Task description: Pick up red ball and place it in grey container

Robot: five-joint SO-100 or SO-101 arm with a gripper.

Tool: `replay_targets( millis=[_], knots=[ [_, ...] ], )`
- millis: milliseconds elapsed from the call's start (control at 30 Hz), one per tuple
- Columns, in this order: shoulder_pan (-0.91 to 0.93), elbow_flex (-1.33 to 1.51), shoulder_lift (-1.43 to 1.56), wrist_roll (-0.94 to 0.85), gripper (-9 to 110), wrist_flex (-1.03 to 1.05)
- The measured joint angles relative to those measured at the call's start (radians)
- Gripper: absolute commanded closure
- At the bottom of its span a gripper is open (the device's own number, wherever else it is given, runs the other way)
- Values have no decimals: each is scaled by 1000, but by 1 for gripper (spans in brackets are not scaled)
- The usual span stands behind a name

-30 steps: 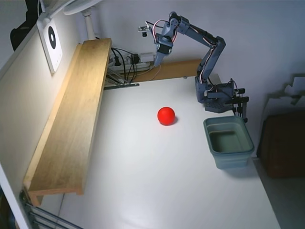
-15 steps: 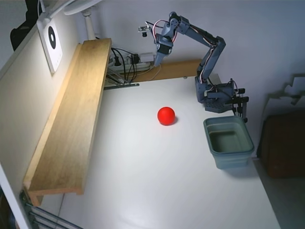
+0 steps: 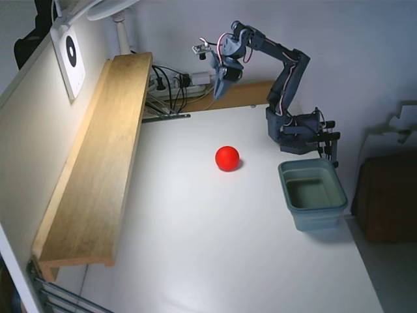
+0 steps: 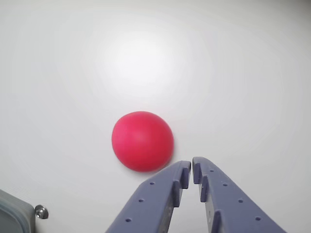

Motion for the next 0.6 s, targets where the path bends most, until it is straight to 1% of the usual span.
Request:
replay_targets(
  millis=[467,500,600],
  knots=[
    [-11,0,0,0,104,0],
    [-15,0,0,0,63,0],
    [-43,0,0,0,63,0]
  ],
)
